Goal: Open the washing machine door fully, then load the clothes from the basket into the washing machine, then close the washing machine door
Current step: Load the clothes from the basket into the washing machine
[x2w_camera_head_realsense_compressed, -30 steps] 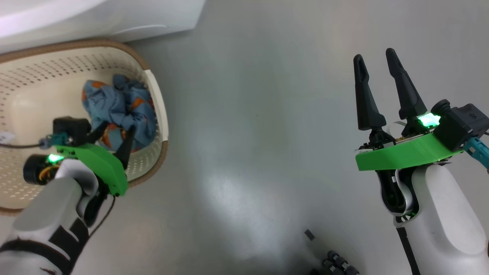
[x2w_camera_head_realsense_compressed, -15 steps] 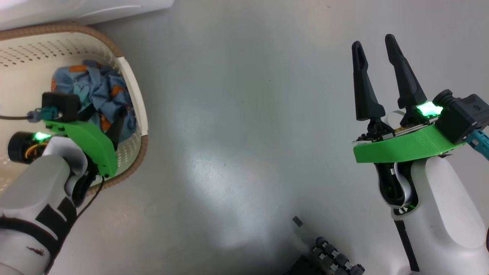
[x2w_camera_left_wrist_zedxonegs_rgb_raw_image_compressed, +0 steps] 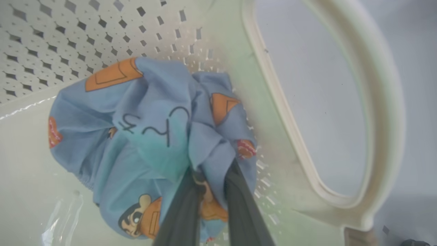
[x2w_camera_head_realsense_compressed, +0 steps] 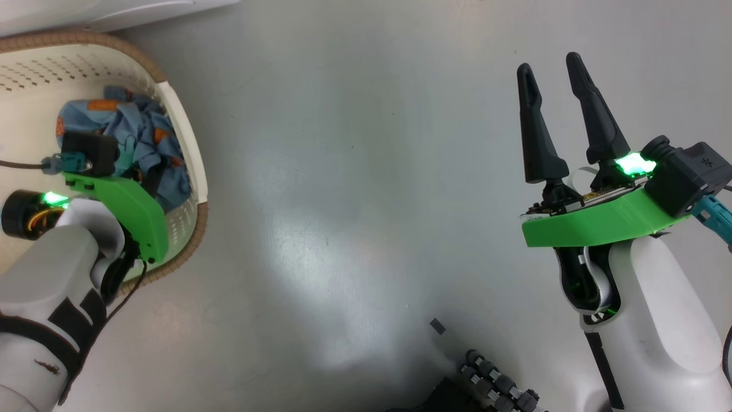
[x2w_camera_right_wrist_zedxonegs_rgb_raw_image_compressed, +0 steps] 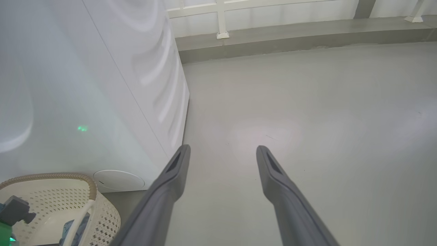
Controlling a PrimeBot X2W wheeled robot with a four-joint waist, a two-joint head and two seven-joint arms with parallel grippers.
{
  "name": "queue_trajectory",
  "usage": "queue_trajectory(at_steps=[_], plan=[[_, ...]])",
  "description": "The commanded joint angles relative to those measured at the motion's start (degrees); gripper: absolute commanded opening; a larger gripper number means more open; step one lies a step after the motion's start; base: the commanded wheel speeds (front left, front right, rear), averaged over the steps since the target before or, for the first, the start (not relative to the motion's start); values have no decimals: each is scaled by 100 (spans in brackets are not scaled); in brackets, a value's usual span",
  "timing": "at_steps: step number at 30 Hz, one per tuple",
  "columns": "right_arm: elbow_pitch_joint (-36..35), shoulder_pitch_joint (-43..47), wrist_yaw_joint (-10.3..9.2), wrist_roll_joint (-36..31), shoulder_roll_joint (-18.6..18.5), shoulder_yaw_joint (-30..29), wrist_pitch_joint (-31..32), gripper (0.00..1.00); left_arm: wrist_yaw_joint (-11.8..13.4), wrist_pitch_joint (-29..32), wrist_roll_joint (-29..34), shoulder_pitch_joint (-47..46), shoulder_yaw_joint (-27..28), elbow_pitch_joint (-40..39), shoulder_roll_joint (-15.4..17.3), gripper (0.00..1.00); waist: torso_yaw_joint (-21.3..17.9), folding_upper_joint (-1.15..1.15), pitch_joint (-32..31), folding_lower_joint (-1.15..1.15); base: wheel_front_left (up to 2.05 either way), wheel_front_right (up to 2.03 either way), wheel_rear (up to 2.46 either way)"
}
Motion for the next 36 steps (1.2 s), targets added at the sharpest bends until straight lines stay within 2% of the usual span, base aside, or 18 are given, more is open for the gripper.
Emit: queue_trajectory(at_steps=[1, 12, 25, 29, 36], plan=[[-137, 77, 25, 31, -5, 72, -45, 100, 3, -36, -36, -54, 68, -2, 136, 0, 8, 0, -10, 0, 0, 0, 0], [-95, 83, 25, -98, -5, -28, -45, 100, 3, -452, -548, 36, -23, 92, -11, 0, 226, 0, -347, 0, 0, 0, 0], [28, 289, 25, -197, -133, -115, -45, 100, 3, -901, -1358, 627, 446, -91, -124, 0, 656, 0, -1197, 0, 0, 0, 0], [73, 418, 25, -195, -220, -164, -45, 100, 3, -915, -1178, 763, 861, -306, -99, 0, 807, 0, -1517, 0, 0, 0, 0], [173, 706, 25, -183, -380, -199, -45, 100, 3, -917, -333, 1397, 2004, -733, -125, 0, 1053, 0, -2095, 0, 0, 0, 0]])
